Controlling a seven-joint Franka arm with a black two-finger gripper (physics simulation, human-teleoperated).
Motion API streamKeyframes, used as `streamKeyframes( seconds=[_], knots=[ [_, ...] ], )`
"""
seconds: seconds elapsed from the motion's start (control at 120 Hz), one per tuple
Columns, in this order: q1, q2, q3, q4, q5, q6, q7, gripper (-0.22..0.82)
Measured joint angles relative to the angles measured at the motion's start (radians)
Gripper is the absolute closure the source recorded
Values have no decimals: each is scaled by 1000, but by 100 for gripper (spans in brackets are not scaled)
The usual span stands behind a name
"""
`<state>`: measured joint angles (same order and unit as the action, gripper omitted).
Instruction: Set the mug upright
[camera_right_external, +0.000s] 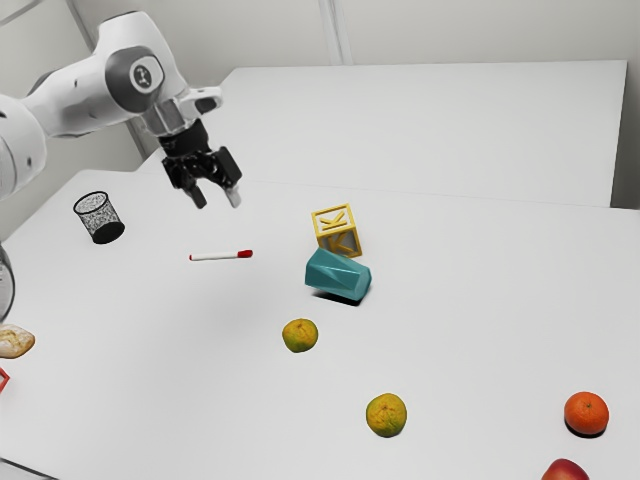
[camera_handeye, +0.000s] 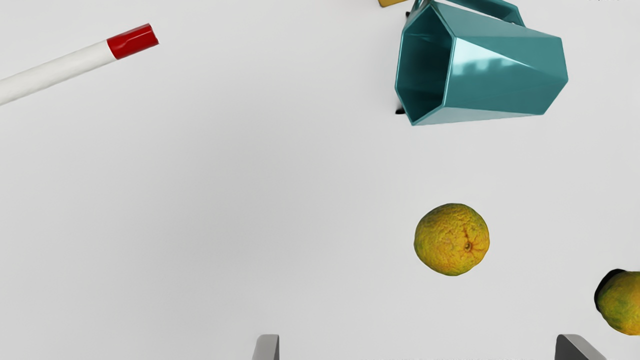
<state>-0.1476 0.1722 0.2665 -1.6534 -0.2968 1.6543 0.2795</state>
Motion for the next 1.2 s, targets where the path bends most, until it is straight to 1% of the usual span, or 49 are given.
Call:
streamKeyframes(
  seconds=[0.192,0.433,0.575,0.733,0.85,1.2],
  knots=[
    [-9,103,22,4,-221,-25,-3,0],
    [-48,198,29,24,-373,-21,-4,0],
    [-64,264,30,88,-417,-14,-4,0],
    [-65,339,54,135,-459,-9,-4,0],
    [-58,394,59,180,-474,-5,-4,0],
    [-55,452,59,188,-516,0,4,0]
  ],
)
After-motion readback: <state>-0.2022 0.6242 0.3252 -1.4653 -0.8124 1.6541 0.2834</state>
